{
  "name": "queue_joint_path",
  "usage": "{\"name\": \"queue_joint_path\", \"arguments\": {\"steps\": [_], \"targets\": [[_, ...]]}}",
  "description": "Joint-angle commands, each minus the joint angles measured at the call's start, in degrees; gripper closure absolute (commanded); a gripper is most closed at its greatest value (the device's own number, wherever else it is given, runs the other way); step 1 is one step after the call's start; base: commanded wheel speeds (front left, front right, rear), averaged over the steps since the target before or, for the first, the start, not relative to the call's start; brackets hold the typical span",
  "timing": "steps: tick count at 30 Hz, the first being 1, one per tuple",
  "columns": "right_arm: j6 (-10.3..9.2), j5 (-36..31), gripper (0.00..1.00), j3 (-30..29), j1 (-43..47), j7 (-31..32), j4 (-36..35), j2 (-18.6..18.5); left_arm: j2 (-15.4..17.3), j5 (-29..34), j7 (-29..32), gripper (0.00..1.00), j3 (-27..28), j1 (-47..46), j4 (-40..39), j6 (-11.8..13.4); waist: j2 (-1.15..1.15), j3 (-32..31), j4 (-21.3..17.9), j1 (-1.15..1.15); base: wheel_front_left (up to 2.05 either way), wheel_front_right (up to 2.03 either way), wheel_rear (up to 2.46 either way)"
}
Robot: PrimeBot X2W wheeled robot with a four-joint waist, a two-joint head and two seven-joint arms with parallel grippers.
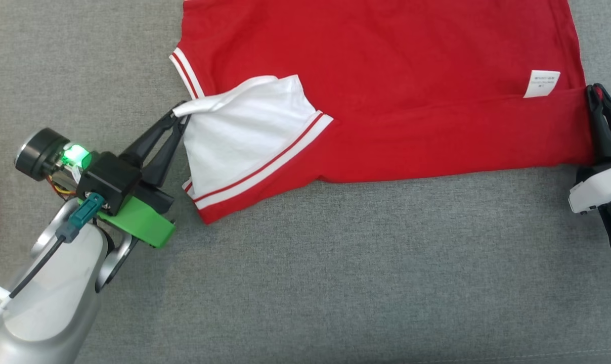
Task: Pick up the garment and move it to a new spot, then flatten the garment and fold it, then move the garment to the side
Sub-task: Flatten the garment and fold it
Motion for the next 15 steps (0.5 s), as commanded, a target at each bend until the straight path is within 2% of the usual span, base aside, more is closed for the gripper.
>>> {"name": "queue_joint_path", "arguments": {"steps": [1, 5, 6, 7, 8, 9, 12, 15], "targets": [[-0.1, -0.3, 1.0, 0.1, -1.0, -0.2, -0.2, 0.1, 0.0, 1.1, -0.3, 1.0, 0.5, -1.3, -0.2, 0.4, 0.0, 0.5, -0.2, 0.0, 0.0, 0.0, 0.0], [-0.1, -0.7, 1.0, 0.3, -1.9, -0.2, -0.1, 0.6, -0.8, 1.8, -0.3, 1.0, 1.5, -1.7, 0.3, 0.6, 0.0, 1.0, -0.3, 0.0, 0.0, 0.0, 0.0], [-0.1, -0.9, 0.97, 0.4, -2.1, -0.2, 0.0, 0.6, -0.9, 1.9, -0.2, 1.0, 1.6, -1.7, 0.9, 0.5, 0.0, 1.0, -0.3, 0.0, 0.0, 0.0, 0.0], [-0.1, -1.0, 0.64, 0.5, -2.3, -0.2, 0.1, 0.8, -1.4, 1.8, -0.2, 0.69, 1.5, -1.4, 1.5, 0.5, 0.0, 1.0, -0.3, 0.0, 0.0, 0.0, 0.0], [-0.1, -1.1, 0.0, 0.5, -2.4, -0.2, 0.0, 1.0, -1.7, 1.6, -0.2, 0.13, 1.6, -1.2, 2.0, 0.4, 0.0, 0.9, -0.3, 0.0, 0.0, 0.0, 0.0], [-0.1, -1.3, 0.0, 0.4, -2.6, -0.2, -0.5, 1.2, -2.1, 1.4, -0.2, 0.0, 1.8, -0.9, 2.6, 0.6, 0.0, 0.7, -0.3, 0.0, 0.0, 0.0, 0.0], [-0.1, -1.6, 0.0, -0.4, -1.7, -0.2, -2.3, 1.8, -3.3, 0.9, -0.2, 0.0, 3.3, 0.6, 2.2, 1.5, 0.0, -0.1, -0.4, 0.0, 0.0, 0.0, 0.0], [-0.1, -2.2, 0.0, -1.8, 0.8, -0.2, -4.0, 2.5, -4.3, 2.3, -0.2, 0.0, 5.1, 4.4, -1.9, 4.0, 0.0, -1.5, -0.6, 0.0, 0.0, 0.0, 0.0]]}}
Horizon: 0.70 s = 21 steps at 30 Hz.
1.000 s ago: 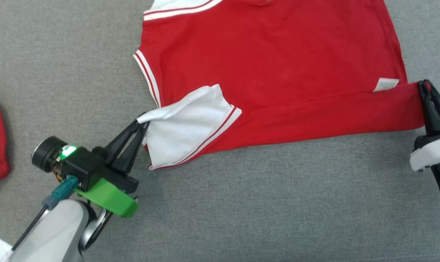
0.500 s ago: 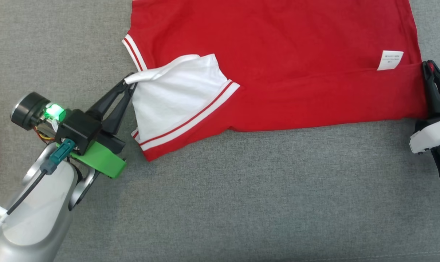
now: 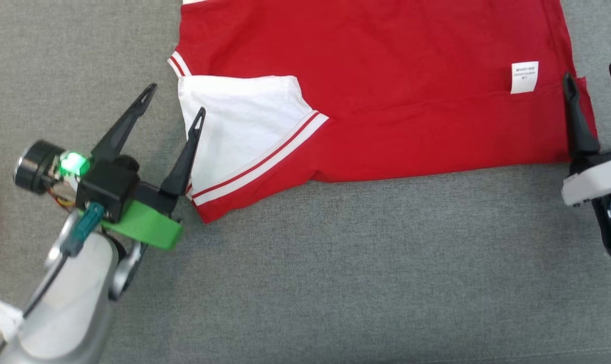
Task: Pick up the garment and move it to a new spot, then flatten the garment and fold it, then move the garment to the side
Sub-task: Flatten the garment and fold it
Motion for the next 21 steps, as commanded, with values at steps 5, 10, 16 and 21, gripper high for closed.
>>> {"name": "queue_joint_path", "arguments": {"steps": [5, 10, 16, 21], "targets": [[-0.1, -1.8, 0.0, -1.6, 5.9, -0.2, -1.8, 1.9, -3.6, -2.8, -0.1, 0.0, 3.1, 13.0, -4.8, 3.0, 0.0, -3.7, -0.2, 0.0, 0.0, 0.0, 0.0], [-0.1, -1.8, 0.0, -2.6, 9.9, -0.2, -1.8, 3.3, -8.1, -9.8, -0.1, 0.0, 4.6, 21.9, -1.8, 2.2, 0.0, -6.5, 0.1, 0.0, 0.0, 0.0, 0.0], [-0.1, -0.7, 0.0, -1.9, 11.6, -0.2, -0.9, 4.2, -12.4, -19.1, 2.8, 0.0, 6.9, 20.6, 4.3, 0.1, 0.0, -7.7, -0.2, 0.0, 0.0, 0.0, 0.0], [-0.1, 0.5, 0.0, -0.9, 10.9, -0.2, -0.3, 3.1, -12.4, -22.4, 5.4, 0.04, 7.4, 18.1, 6.9, -1.2, 0.0, -7.3, -0.9, 0.0, 0.0, 0.0, 0.0]]}}
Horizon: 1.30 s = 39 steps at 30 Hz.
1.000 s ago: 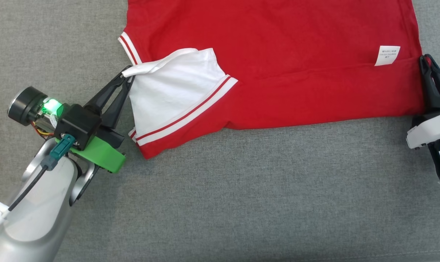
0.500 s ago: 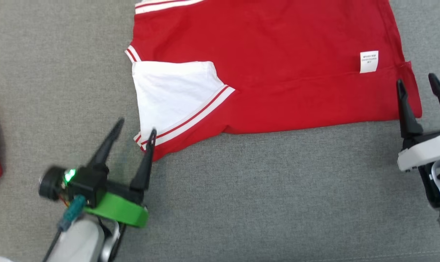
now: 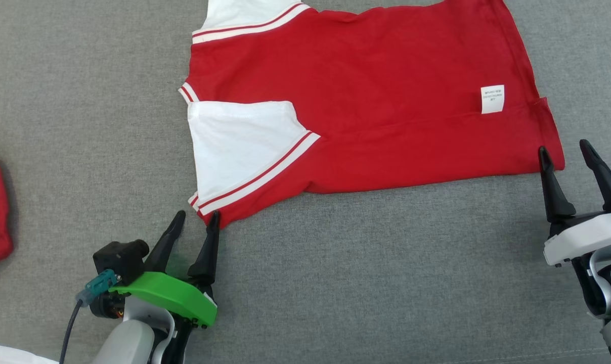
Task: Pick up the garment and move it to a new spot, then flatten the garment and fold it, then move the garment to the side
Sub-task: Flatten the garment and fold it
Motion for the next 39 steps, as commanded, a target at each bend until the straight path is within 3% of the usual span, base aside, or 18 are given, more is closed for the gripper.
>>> {"name": "queue_joint_path", "arguments": {"steps": [1, 2, 3, 12, 21, 22, 23, 24, 25, 26, 39], "targets": [[-0.1, 0.3, 0.0, 0.0, -0.2, -0.2, 0.3, -0.6, 0.8, -0.9, 0.5, 0.59, 0.3, -0.8, 0.8, -0.3, 0.0, 0.2, -0.3, 0.0, 0.0, 0.0, 0.0], [-0.1, 0.5, 0.0, 0.0, -0.4, -0.2, 0.4, -0.8, 1.1, -1.1, 1.1, 0.9, 0.1, -0.9, 1.1, -0.6, 0.0, 0.2, -0.4, 0.0, 0.0, 0.0, 0.0], [-0.1, 0.6, 0.0, -0.1, -0.5, -0.2, 0.5, -0.9, 1.0, -1.6, 1.4, 1.0, -0.1, -0.8, 1.0, -0.7, 0.0, 0.2, -0.5, 0.0, 0.0, 0.0, 0.0], [-0.1, 4.9, 0.0, 1.1, -1.8, -0.2, 5.8, -0.3, 3.6, -1.2, 2.8, 1.0, -1.9, -0.4, -1.4, -1.6, 0.0, 0.0, -0.3, 0.0, 0.0, 0.0, 0.0], [-0.1, 14.8, 0.0, 8.4, -6.6, 0.3, 14.8, -2.3, 7.0, 4.5, 2.6, 1.0, -3.6, 0.0, -6.3, 1.5, 0.0, -0.2, 0.4, 0.0, 0.0, 0.0, 0.0], [-0.1, 15.9, 0.07, 9.6, -7.3, 0.6, 15.6, -2.8, 7.1, 4.7, 2.7, 1.0, -3.6, 0.0, -6.8, 1.7, 0.0, -0.1, 0.5, 0.0, 0.0, 0.0, 0.0], [-0.1, 16.9, 0.27, 10.8, -7.9, 1.0, 16.0, -3.0, 7.2, 4.7, 2.9, 1.0, -3.6, -0.1, -7.1, 1.9, 0.0, -0.1, 0.6, 0.0, 0.0, 0.0, 0.0], [-0.1, 18.0, 0.62, 12.0, -8.4, 1.5, 16.7, -3.2, 7.4, 4.8, 2.9, 1.0, -3.6, -0.2, -7.2, 2.0, 0.0, 0.1, 0.6, 0.0, 0.0, 0.0, 0.0], [-0.1, 18.9, 0.84, 13.1, -8.8, 1.7, 17.0, -3.5, 7.4, 4.9, 3.1, 1.0, -3.7, -0.3, -7.4, 2.1, 0.0, 0.1, 0.7, 0.0, 0.0, 0.0, 0.0], [-0.1, 19.9, 1.0, 14.3, -9.2, 1.8, 17.4, -4.0, 7.4, 5.0, 3.1, 1.0, -3.7, -0.3, -7.7, 2.2, 0.0, 0.2, 0.8, 0.0, 0.0, 0.0, 0.0], [-0.12, 28.8, 1.0, 21.6, -7.5, 0.3, 13.8, -11.4, 9.9, 4.8, 4.2, 1.0, -3.6, 2.7, -11.0, 3.2, 0.0, -1.2, 0.1, 0.0, 0.0, 0.0, 0.0]]}}
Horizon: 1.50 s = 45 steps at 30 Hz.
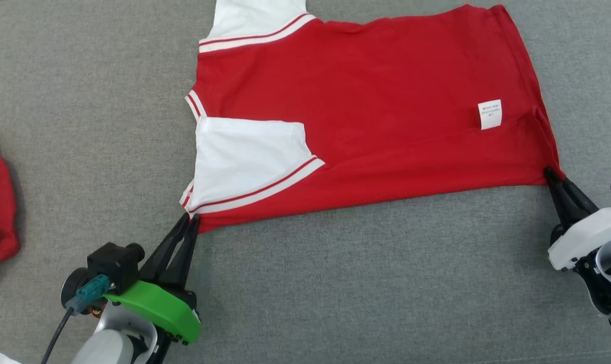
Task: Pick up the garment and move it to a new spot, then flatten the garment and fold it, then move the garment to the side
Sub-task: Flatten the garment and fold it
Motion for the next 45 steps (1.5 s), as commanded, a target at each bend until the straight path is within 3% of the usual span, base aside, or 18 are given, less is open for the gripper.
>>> {"name": "queue_joint_path", "arguments": {"steps": [1, 16, 23, 32, 33, 34, 35, 37, 41, 45], "targets": [[-0.13, 0.5, 1.0, 0.3, 1.3, -0.4, -0.5, -1.4, 0.8, -0.1, 0.5, 1.0, 0.3, 1.3, -0.7, 0.7, 0.0, -0.5, -0.3, 0.0, 0.0, 0.0, 0.0], [-0.14, 4.1, 1.0, -1.0, 14.7, -0.6, -9.9, -8.5, 4.2, -1.1, 6.6, 1.0, -2.0, 12.6, -10.1, 4.0, 0.0, -2.3, -0.9, 0.0, 0.0, 0.0, 0.0], [-0.16, 2.3, 1.0, -4.4, 22.1, 2.2, -14.7, -8.4, 4.8, -2.4, 6.9, 1.0, -1.7, 17.5, -12.7, 6.2, 0.0, -4.1, -1.9, 0.0, 0.0, 0.0, 0.0], [-0.14, -2.3, 1.0, -7.8, 23.4, 5.4, -15.1, -4.8, 4.6, -1.6, 9.5, 1.0, -4.4, 16.3, -9.3, 5.3, 0.0, -5.9, -2.4, 0.0, 0.0, 0.0, 0.0], [-0.13, -2.7, 0.61, -8.2, 23.4, 5.7, -15.3, -4.4, 4.4, -1.8, 9.7, 1.0, -4.5, 16.0, -8.8, 5.3, 0.0, -6.1, -2.4, 0.0, 0.0, 0.0, 0.0], [-0.13, -3.0, 0.0, -8.5, 23.5, 5.9, -15.3, -4.1, 4.3, -1.8, 9.9, 1.0, -4.5, 15.7, -8.4, 5.5, 0.0, -6.2, -2.4, 0.0, 0.0, 0.0, 0.0], [-0.13, -3.5, 0.0, -9.0, 23.7, 6.1, -15.4, -3.7, 4.2, -1.9, 10.4, 0.55, -4.7, 15.5, -7.9, 5.5, 0.0, -6.3, -2.4, 0.0, 0.0, 0.0, 0.0], [-0.13, -3.5, 0.0, -9.8, 24.3, 6.5, -15.7, -3.3, 3.8, -2.3, 11.0, 0.0, -5.1, 15.1, -7.3, 5.3, 0.0, -6.6, -2.4, 0.0, 0.0, 0.0, 0.0], [-0.12, -3.8, 0.0, -11.7, 24.9, 6.6, -17.1, -3.3, 3.7, -2.2, 12.3, 0.0, -5.5, 14.5, -6.7, 5.8, 0.0, -6.9, -2.6, 0.0, 0.0, 0.0, 0.0], [-0.12, -6.5, 0.0, -14.3, 25.4, 5.6, -19.6, -2.9, 4.3, -1.6, 11.8, 0.0, -3.9, 14.2, -8.8, 7.8, 0.0, -7.4, -3.1, 0.0, 0.0, 0.0, 0.0]]}}
